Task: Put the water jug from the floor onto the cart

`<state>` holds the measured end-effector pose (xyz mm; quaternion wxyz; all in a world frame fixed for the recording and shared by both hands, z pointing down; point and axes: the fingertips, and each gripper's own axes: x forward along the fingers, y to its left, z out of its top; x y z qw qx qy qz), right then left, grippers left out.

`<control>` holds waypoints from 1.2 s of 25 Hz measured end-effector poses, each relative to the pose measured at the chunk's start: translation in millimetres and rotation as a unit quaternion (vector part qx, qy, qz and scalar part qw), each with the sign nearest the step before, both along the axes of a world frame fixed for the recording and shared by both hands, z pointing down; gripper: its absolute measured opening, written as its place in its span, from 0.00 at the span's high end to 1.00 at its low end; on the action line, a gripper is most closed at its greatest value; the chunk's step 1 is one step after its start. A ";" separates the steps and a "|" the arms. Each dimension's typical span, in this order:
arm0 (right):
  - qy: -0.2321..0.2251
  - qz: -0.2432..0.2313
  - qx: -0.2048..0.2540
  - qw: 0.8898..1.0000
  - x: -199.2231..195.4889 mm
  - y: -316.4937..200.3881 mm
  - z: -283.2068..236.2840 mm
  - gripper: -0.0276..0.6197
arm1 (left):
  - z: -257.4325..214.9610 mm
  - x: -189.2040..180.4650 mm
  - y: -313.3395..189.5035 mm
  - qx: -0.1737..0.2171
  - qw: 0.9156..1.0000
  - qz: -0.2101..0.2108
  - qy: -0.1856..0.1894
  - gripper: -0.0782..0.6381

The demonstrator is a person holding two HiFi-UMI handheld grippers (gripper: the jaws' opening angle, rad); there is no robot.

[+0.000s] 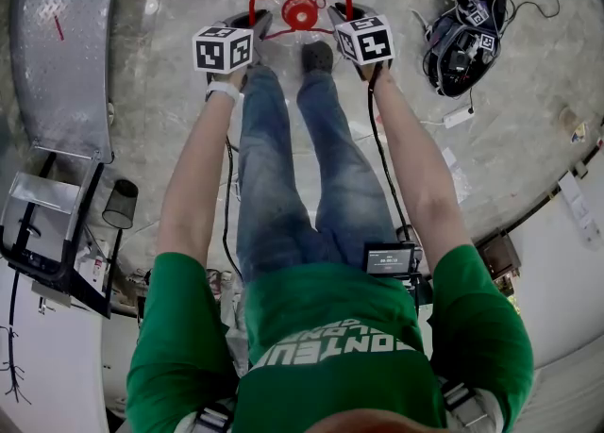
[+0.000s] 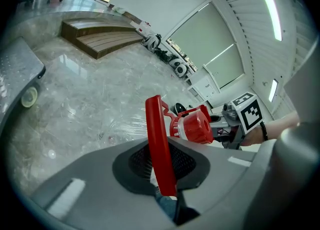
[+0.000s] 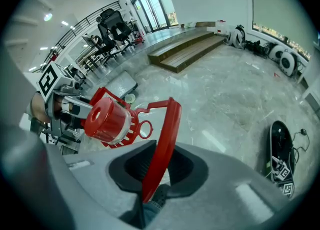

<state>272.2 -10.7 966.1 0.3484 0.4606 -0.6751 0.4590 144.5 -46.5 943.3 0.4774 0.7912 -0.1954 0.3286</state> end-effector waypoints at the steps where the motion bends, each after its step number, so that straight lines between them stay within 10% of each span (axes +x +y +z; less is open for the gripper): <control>1: 0.000 0.000 -0.001 1.000 -0.5 -0.1 0.2 0.90 | 0.1 0.1 0.3 -0.003 1.000 -0.001 0.001 0.82; 30: 0.005 -0.031 0.033 0.999 -13.7 -9.3 -27.6 0.97 | -29.1 -2.4 -1.8 0.007 1.000 -0.023 0.006 0.87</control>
